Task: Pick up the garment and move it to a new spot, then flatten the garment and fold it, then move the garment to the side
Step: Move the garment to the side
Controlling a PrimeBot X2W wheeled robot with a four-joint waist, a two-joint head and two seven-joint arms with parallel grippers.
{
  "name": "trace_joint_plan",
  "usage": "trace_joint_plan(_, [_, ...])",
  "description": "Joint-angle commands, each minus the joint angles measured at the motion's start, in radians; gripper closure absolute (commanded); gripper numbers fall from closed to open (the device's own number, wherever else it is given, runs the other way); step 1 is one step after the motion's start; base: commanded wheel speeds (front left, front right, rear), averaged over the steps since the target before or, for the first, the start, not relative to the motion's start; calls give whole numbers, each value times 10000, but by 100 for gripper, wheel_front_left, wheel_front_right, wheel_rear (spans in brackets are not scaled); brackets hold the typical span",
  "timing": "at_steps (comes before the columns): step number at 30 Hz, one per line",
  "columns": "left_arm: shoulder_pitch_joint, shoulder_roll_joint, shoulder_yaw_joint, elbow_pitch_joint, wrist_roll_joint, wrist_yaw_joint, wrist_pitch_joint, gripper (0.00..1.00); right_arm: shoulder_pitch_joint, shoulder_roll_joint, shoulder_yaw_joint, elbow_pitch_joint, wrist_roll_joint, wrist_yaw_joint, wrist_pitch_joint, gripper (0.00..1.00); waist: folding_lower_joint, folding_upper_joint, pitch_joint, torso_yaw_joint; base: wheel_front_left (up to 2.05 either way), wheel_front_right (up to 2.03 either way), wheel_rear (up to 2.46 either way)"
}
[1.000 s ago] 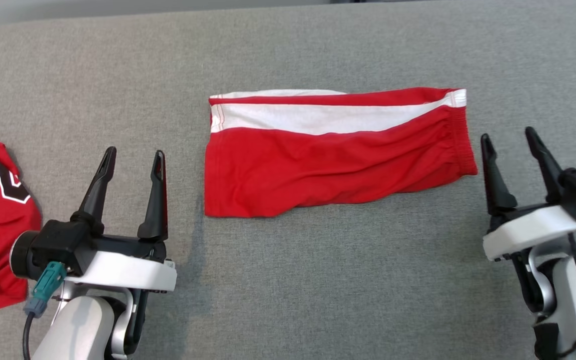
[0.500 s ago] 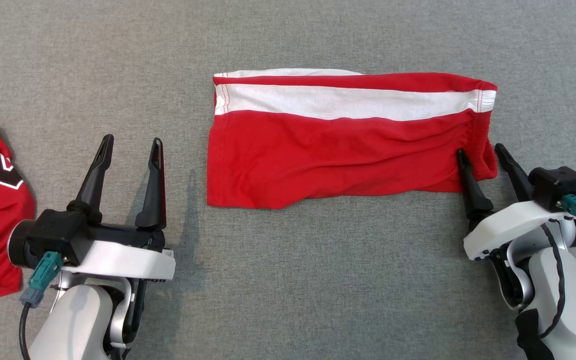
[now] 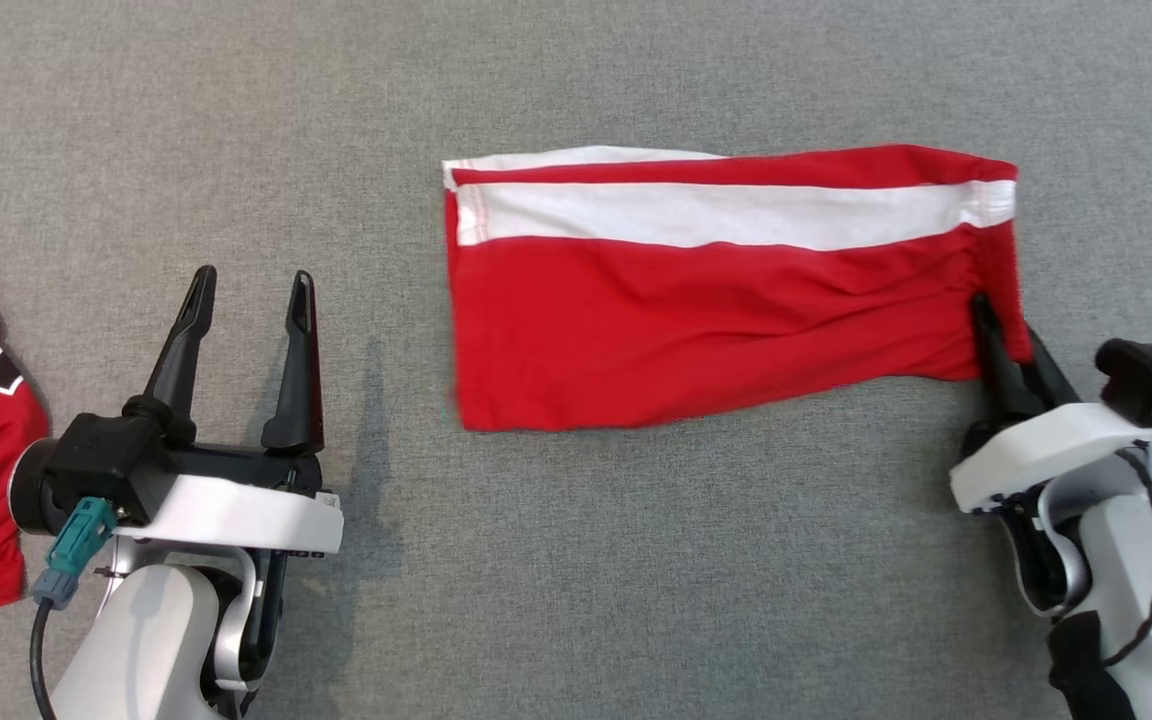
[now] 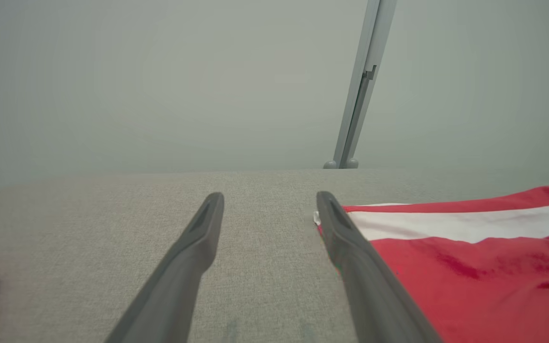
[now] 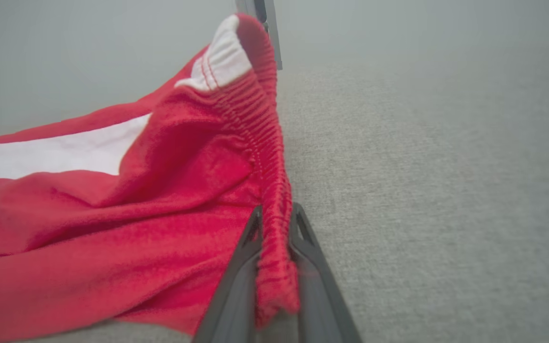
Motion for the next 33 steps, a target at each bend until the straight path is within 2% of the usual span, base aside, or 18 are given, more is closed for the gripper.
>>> trace_joint_plan(1, [-166, 54, 25, 12, 23, 52, -23, 0, 124, -151, -153, 69, 48, -6, -97, 100, 0, 0, -33, -28, 0, 0, 0])
trace_joint_plan(8, [-136, 96, -39, 10, 33, 120, 80, 0, 326, -341, -979, 299, 52, -6, -191, 100, 0, 0, -127, -135, 0, 0, 0])
trace_joint_plan(14, [-120, 149, -51, 49, 15, 164, 113, 0, -84, -5, -882, -163, 342, -3, 207, 100, 0, 0, -199, -223, 0, 0, 0])
trace_joint_plan(19, [-123, 168, -79, 72, -3, 188, 116, 0, -270, 290, -24, -1799, 1068, -3, 1088, 100, 0, 0, -281, -225, 0, 0, 0])
trace_joint_plan(25, [-144, 99, -217, 131, -34, 145, 130, 0, -323, 489, 1437, -3671, 1107, -3, 2205, 100, 0, 0, -348, -54, 0, 0, 0])
trace_joint_plan(28, [-225, 10, -350, 219, -69, 77, 117, 0, -442, 570, 2341, -3851, 859, -3, 2539, 100, 0, 0, -363, 173, 0, 0, 0])
trace_joint_plan(33, [-364, -178, -570, 365, -72, -47, 62, 0, -674, 602, 3141, -3013, 573, -3, 2344, 100, 0, 0, -283, 547, 0, 0, 0])
